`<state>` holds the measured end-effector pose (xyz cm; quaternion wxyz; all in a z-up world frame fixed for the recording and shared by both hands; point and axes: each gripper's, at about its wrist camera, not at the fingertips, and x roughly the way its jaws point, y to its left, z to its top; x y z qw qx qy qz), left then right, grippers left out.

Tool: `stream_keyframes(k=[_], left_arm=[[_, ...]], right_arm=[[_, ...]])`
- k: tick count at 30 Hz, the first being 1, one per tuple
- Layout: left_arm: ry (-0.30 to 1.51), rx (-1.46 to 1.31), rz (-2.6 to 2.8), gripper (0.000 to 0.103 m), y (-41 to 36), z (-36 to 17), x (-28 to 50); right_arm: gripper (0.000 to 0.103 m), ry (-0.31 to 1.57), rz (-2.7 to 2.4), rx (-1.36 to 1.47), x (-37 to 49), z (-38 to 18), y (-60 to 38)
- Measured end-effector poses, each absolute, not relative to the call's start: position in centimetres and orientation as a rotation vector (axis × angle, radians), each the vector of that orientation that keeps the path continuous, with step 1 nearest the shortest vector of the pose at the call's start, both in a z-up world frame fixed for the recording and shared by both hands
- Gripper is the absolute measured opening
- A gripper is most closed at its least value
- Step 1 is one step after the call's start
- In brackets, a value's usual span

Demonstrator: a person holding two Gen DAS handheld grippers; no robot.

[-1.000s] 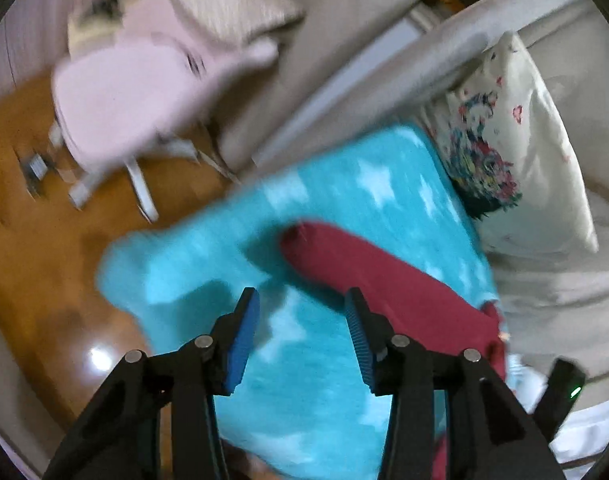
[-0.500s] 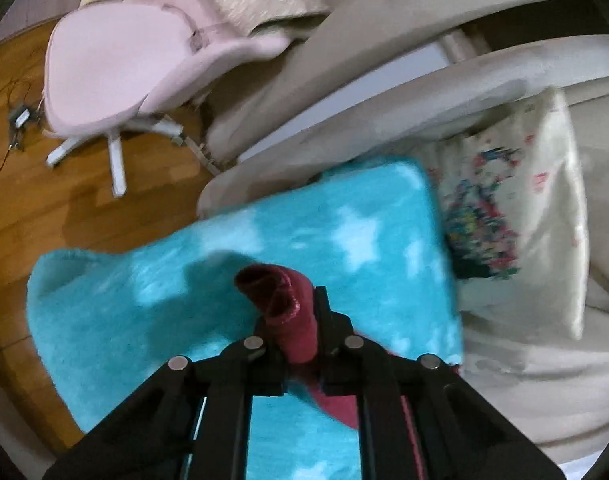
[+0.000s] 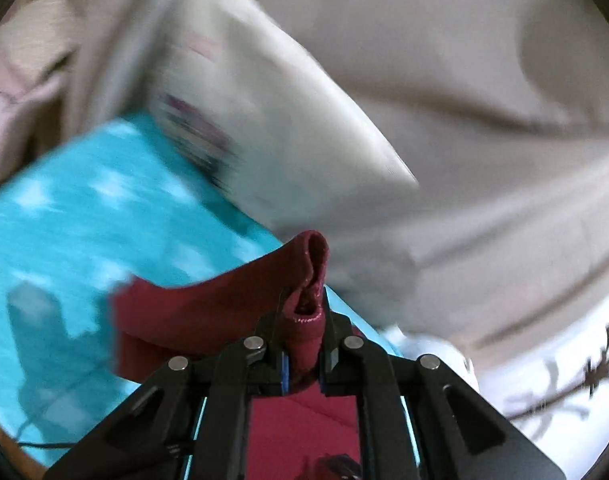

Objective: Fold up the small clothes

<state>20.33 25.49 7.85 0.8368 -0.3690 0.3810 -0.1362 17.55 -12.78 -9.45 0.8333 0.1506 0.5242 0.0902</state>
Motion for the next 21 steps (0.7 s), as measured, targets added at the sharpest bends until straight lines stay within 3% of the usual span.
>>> stream_keyframes(k=[8, 11, 16, 18, 21], left_arm=[[1.006, -0.555, -0.542, 0.009, 1.7, 4.1, 22.9], [1.109, -0.440, -0.579, 0.021, -5.5, 0.8, 22.2], [1.164, -0.401, -0.655, 0.040, -10.2, -0.5, 19.2], [1.150, -0.380, -0.667, 0.041, -10.0, 0.2, 18.2], [1.113, -0.378, -0.636, 0.051, -7.3, 1.1, 16.8]], right_arm=[[0.054, 1.087, 0.046, 0.424, 12.5, -9.5, -24.4], [0.054, 1.084, 0.005, 0.454, 10.9, -9.7, -28.0], [0.054, 1.069, -0.041, 0.497, 10.0, -9.9, -32.3], [0.054, 1.055, -0.028, 0.506, 10.5, -9.5, -33.1], [0.054, 1.024, 0.025, 0.477, 12.2, -8.5, -33.0]])
